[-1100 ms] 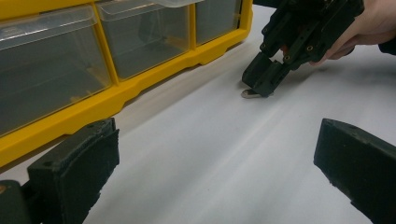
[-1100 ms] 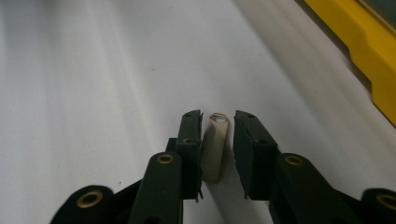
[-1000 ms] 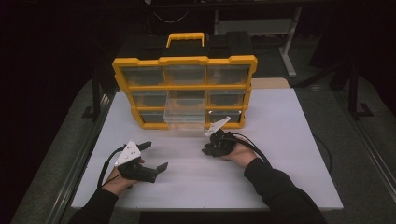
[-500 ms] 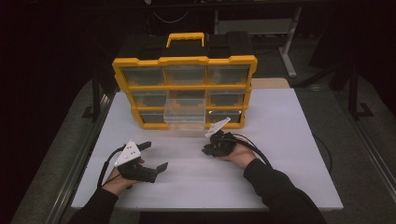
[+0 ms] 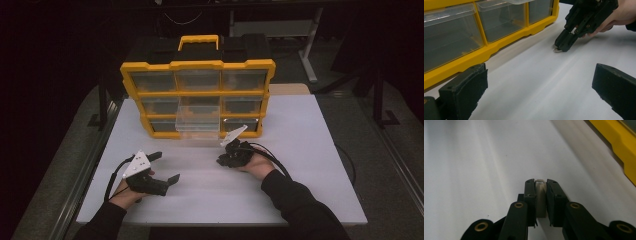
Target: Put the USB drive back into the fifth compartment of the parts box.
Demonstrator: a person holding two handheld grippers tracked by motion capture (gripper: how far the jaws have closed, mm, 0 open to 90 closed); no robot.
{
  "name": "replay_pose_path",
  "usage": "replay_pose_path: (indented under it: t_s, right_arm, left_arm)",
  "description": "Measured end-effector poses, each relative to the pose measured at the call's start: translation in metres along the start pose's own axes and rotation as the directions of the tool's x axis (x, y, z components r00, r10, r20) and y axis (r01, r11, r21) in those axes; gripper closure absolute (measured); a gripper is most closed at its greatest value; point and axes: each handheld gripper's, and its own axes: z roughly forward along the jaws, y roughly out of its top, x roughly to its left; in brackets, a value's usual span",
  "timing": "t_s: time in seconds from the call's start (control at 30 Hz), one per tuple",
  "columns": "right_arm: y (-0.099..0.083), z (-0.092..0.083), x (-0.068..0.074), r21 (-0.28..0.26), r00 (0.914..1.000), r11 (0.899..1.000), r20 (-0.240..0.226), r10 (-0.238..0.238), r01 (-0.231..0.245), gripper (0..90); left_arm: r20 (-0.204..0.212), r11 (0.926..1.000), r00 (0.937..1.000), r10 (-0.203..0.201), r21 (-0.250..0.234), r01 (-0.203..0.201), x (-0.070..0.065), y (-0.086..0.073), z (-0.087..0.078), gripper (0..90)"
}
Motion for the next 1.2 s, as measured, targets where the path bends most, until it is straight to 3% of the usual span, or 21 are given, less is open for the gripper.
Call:
replay_pose_path:
  t_s: [1.2]
  right_arm:
    - [0.004, -0.056, -0.010, -0.003, 0.9995, 1.000, -0.008, 0.029, -0.030, 78.0]
  left_arm:
    - [0.004, 1.0000, 1.0000, 0.000, 0.002, 0.000, 0.001, -0.001, 0.001, 0.0]
